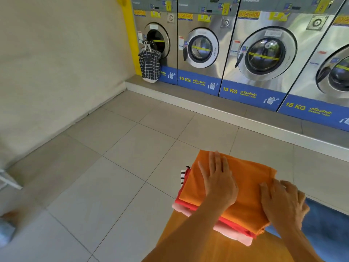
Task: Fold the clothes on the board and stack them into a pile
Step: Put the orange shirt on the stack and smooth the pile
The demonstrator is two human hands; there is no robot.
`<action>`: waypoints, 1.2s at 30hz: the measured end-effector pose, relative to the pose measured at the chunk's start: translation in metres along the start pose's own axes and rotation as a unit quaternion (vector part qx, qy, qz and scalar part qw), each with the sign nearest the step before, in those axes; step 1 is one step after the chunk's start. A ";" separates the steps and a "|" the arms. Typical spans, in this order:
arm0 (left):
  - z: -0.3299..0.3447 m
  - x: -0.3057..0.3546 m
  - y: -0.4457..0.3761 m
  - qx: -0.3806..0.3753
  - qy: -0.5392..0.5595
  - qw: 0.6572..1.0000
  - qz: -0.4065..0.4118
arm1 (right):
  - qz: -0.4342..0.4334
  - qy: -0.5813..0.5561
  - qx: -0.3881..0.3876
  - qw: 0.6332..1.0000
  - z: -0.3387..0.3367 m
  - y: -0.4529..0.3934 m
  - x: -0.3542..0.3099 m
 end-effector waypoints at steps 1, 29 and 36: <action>0.001 0.005 0.001 0.010 -0.003 1.000 0.014 | -0.002 -0.006 0.000 1.000 -0.002 -0.001 -0.003; 0.015 -0.004 0.000 0.007 0.030 1.000 -0.001 | 0.132 -0.259 0.020 0.956 -0.011 -0.035 -0.007; 0.015 -0.003 -0.001 0.014 0.029 0.999 -0.006 | 0.077 -0.166 -0.032 0.983 -0.005 -0.052 -0.014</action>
Point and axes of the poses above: each hand's wrist, its own y-axis away from the middle knuckle, its own z-axis out of the palm, x = y × z, the point moved 7 cm from there along -y, towards the middle knuckle, and after that the axes turned 8 degrees about -y, right-handed, at the moved point
